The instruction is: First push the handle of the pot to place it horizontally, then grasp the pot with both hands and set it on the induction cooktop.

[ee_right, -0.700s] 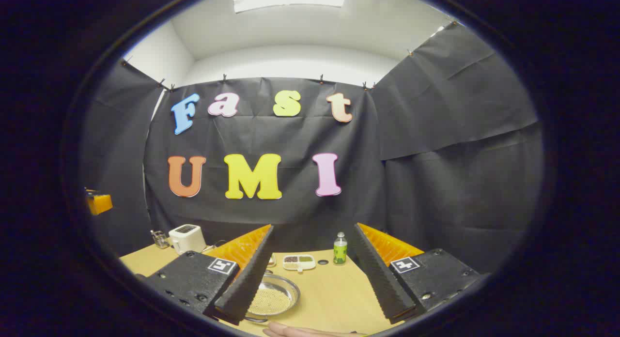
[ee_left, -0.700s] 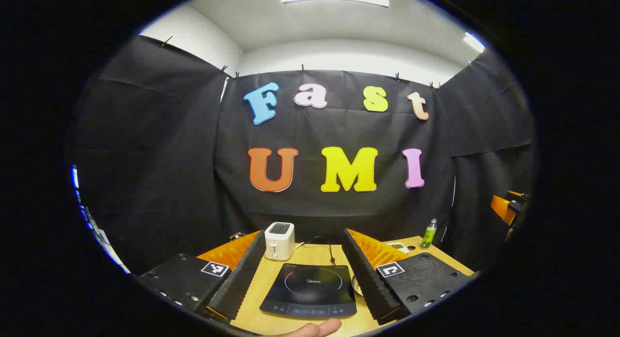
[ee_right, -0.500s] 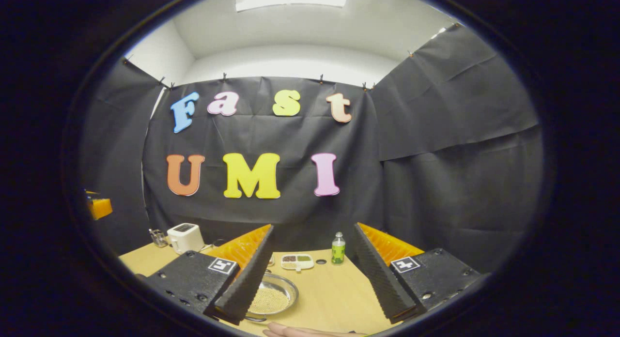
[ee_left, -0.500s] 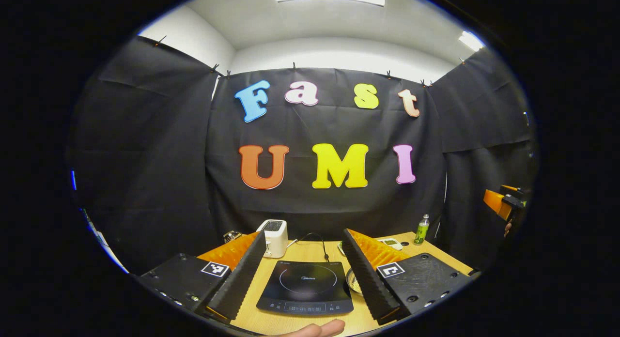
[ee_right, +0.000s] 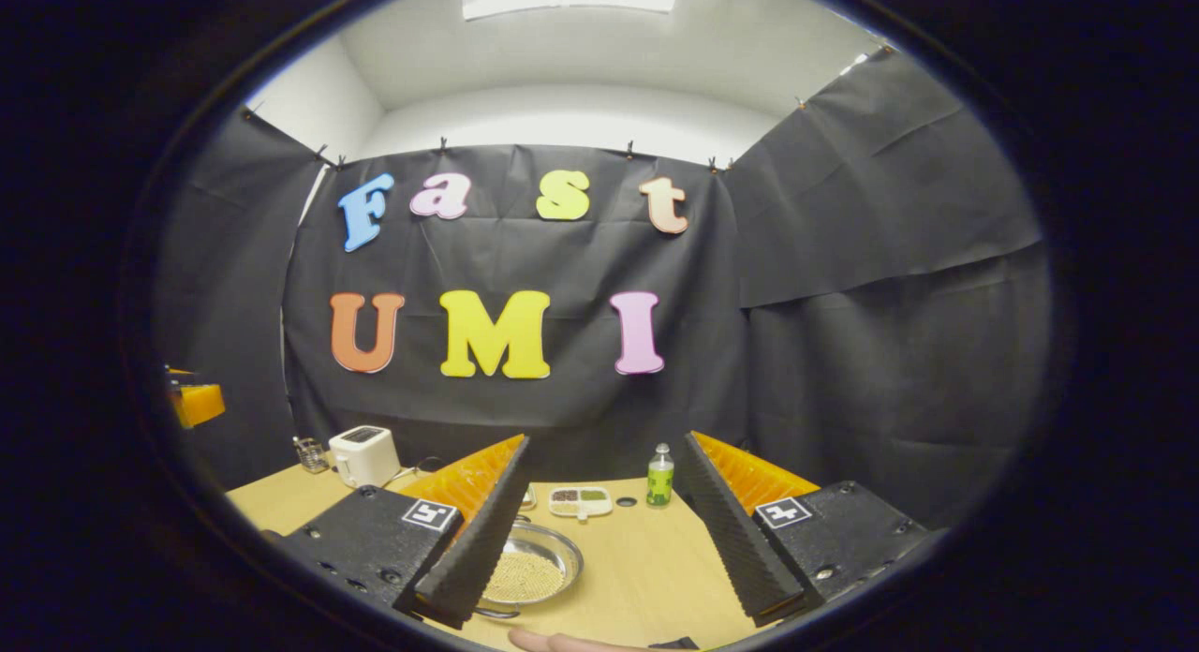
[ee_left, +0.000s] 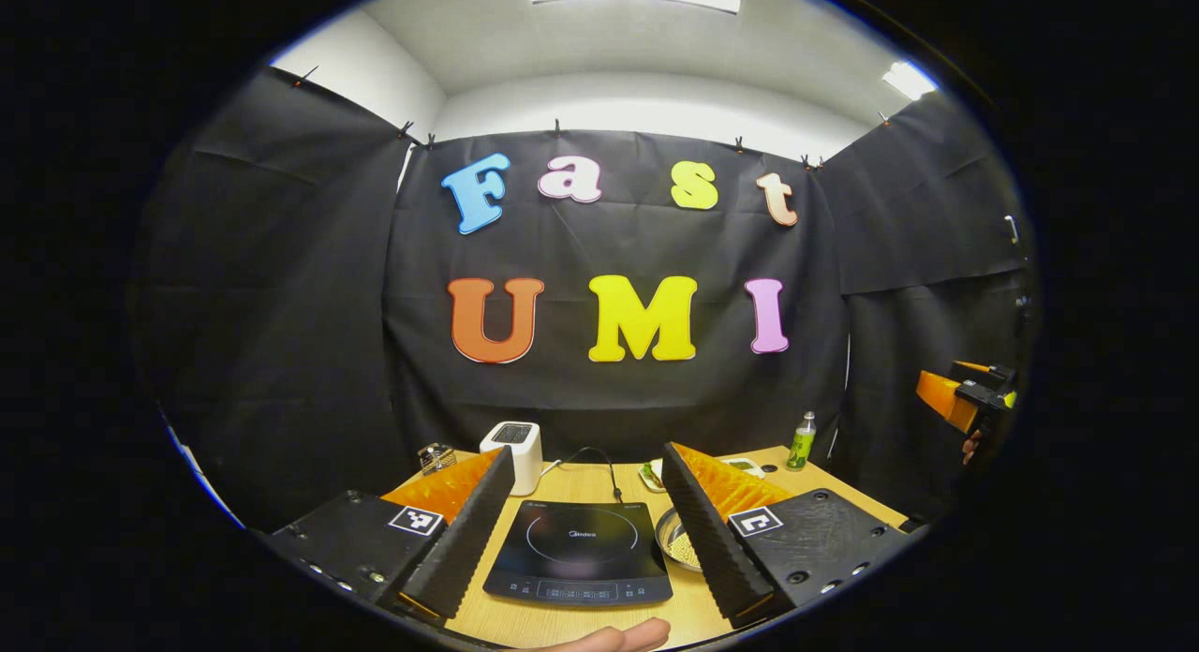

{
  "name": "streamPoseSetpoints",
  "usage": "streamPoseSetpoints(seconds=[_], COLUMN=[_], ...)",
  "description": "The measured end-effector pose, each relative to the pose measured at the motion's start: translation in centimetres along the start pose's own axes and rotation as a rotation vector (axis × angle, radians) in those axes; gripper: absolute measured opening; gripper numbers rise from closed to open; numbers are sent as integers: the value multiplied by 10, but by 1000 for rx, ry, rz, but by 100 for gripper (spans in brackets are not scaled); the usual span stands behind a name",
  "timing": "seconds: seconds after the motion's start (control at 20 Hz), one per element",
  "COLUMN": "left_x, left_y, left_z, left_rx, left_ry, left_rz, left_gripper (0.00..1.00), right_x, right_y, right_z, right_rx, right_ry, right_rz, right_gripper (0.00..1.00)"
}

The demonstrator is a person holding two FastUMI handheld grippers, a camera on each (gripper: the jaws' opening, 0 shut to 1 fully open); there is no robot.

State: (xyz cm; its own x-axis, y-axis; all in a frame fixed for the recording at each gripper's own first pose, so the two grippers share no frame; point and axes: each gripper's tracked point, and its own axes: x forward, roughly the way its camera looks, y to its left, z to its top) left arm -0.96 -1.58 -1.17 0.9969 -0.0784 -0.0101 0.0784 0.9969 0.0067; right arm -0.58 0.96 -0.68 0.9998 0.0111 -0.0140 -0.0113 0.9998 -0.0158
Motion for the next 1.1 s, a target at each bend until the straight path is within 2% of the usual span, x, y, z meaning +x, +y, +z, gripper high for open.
streamPoseSetpoints(seconds=[0.35,0.45,0.55,0.6,0.7,0.8,0.85,0.9,0.95,1.05,1.1], left_x=[-3,-4,-5,-7,-12,-18,-20,-23,-28,-36,-40], left_y=[15,18,20,21,23,22,21,22,23,31,33], left_z=[-3,-5,-11,-13,-13,-13,-14,-15,-16,-11,-9], left_rx=[-23,-19,-14,-11,-4,-4,-8,-11,-8,-3,-3], left_ry=[-13,-14,-7,-1,-1,-13,-15,-12,-15,-40,-49], left_rz=[16,22,26,27,32,25,21,16,15,33,35], left_gripper=[95,95,95,95,95,95,95,95,95,95,95], right_x=[4,6,11,14,19,23,25,27,30,33,36], right_y=[16,28,43,46,59,75,81,85,92,111,118], right_z=[-6,-14,-21,-28,-38,-46,-50,-58,-63,-83,-93], right_rx=[0,-2,5,3,-9,-12,-11,1,14,26,35], right_ry=[9,32,60,80,122,149,163,176,194,253,281], right_rz=[28,60,104,117,144,174,185,184,188,225,236], right_gripper=[96,95,100,96,94,95,92,83,80,62,48])
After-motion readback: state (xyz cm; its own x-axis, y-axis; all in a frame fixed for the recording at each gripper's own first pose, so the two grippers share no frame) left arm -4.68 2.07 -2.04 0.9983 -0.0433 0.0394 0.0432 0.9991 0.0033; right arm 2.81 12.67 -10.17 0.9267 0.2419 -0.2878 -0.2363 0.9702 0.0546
